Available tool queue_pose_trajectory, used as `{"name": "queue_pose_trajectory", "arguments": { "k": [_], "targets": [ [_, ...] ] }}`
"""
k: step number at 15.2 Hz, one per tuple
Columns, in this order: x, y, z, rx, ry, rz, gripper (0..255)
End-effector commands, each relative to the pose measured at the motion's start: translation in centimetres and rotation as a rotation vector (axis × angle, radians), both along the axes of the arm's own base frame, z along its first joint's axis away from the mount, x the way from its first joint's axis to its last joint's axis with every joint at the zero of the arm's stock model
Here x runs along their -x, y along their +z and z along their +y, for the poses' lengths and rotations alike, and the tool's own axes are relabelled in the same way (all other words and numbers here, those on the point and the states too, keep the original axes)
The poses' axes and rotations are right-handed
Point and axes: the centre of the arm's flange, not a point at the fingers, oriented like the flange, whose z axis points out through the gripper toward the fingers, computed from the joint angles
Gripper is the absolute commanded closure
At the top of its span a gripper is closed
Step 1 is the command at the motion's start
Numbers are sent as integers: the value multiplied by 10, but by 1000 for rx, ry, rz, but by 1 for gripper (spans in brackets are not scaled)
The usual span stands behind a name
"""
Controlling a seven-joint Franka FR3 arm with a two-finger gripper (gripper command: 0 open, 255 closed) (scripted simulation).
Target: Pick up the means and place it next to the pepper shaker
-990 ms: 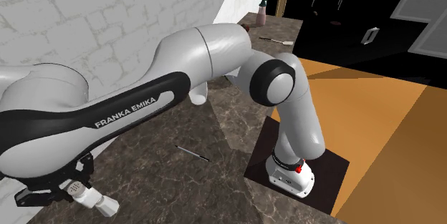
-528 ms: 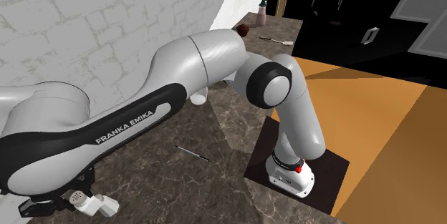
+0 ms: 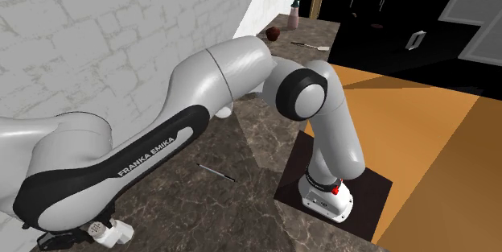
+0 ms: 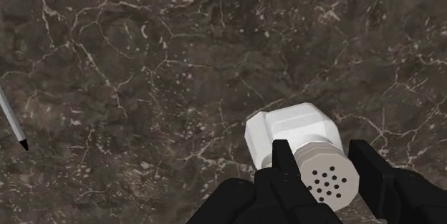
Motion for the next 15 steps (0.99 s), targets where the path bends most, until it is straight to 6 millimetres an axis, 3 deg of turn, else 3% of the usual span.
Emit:
{"name": "queue_pose_trajectory", "arguments": {
  "k": [1, 15],
  "targets": [
    [0, -11, 0, 0, 0, 0, 255],
    [0, -85, 0, 0, 0, 0, 255]
  ]
}}
